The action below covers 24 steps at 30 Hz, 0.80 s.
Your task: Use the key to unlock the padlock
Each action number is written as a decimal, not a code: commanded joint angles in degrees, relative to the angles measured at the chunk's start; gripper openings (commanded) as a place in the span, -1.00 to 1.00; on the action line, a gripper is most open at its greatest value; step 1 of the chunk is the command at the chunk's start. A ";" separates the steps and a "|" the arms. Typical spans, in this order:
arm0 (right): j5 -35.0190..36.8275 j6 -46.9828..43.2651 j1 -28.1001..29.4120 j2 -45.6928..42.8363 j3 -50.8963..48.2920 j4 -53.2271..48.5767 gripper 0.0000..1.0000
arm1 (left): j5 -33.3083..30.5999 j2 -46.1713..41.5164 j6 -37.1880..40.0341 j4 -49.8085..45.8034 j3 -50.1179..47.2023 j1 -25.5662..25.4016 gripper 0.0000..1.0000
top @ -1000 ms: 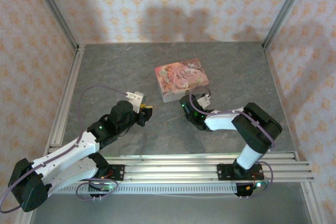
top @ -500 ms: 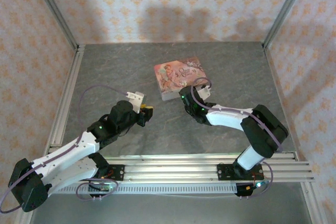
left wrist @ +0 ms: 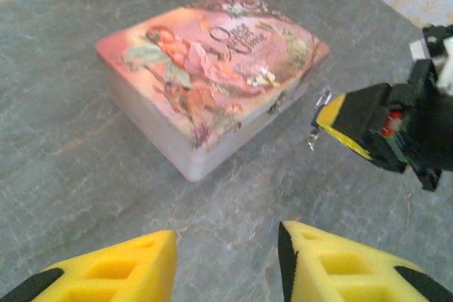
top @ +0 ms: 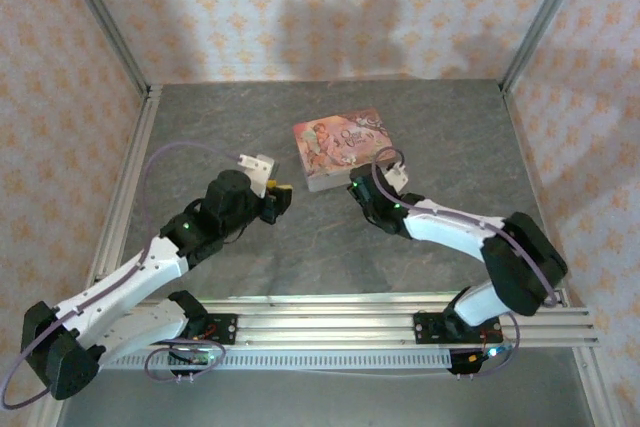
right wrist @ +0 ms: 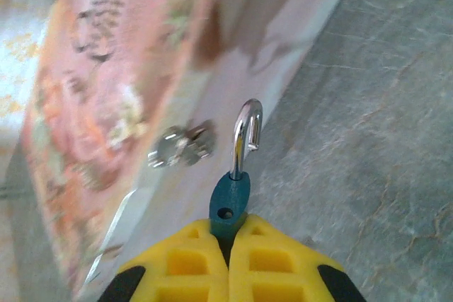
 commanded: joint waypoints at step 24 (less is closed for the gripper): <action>-20.03 -26.99 6.99 1.22 4.85 -18.47 0.08 | -6.24 0.84 -2.28 -17.68 2.51 5.74 0.96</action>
